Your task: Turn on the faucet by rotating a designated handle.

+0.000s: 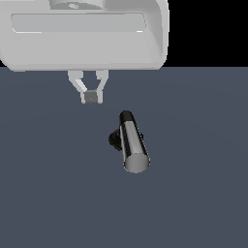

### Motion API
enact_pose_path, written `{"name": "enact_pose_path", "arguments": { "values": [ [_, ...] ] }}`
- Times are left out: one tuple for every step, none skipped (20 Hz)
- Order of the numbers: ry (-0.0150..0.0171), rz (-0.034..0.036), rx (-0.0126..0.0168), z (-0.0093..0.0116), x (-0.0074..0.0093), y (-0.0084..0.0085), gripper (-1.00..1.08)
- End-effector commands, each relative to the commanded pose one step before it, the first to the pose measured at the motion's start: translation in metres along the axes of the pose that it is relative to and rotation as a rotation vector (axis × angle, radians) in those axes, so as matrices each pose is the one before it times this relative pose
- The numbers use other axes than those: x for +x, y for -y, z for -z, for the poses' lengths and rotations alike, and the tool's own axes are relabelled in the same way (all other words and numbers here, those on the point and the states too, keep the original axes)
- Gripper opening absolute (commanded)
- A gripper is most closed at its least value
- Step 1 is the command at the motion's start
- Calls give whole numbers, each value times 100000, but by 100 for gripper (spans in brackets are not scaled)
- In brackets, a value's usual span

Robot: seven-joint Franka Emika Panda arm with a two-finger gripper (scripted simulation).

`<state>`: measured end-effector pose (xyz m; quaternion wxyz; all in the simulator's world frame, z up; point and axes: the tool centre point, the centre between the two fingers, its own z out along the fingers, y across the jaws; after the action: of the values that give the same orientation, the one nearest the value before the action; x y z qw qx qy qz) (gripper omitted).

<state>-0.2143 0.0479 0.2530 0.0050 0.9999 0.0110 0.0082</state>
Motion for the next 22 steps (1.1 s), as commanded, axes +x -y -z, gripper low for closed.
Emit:
{"name": "enact_pose_path", "arguments": {
  "values": [
    [148, -385, 147, -1872, 261, 199, -100],
    [82, -138, 53, -724, 113, 80, -100],
    [82, -138, 54, -721, 115, 80, -100],
    [82, -138, 55, -719, 117, 80, -100],
    [82, -137, 56, -717, 119, 80, -100],
    [82, -137, 57, -717, 121, 80, -100],
    [82, -136, 58, -717, 123, 80, -100],
    [82, -136, 59, -707, 124, 79, -100],
    [82, -136, 59, -693, 124, 76, -100],
    [71, -117, 52, -675, 122, 82, -100],
    [75, -123, 55, -648, 120, 73, -100],
    [75, -123, 56, -616, 117, 67, -100],
    [67, -110, 51, -582, 112, 67, -100],
    [67, -110, 51, -551, 109, 61, -100],
    [58, -96, 43, -518, 104, 61, -100],
    [58, -96, 41, -486, 101, 54, -100],
    [47, -79, 32, -451, 95, 55, -100],
    [47, -79, 31, -420, 91, 48, -100],
    [41, -69, 26, -386, 85, 46, -100],
    [34, -57, 21, -352, 78, 44, -100],
    [34, -57, 19, -321, 74, 38, -100],
    [34, -58, 17, -289, 69, 31, -100]
  ]
}}
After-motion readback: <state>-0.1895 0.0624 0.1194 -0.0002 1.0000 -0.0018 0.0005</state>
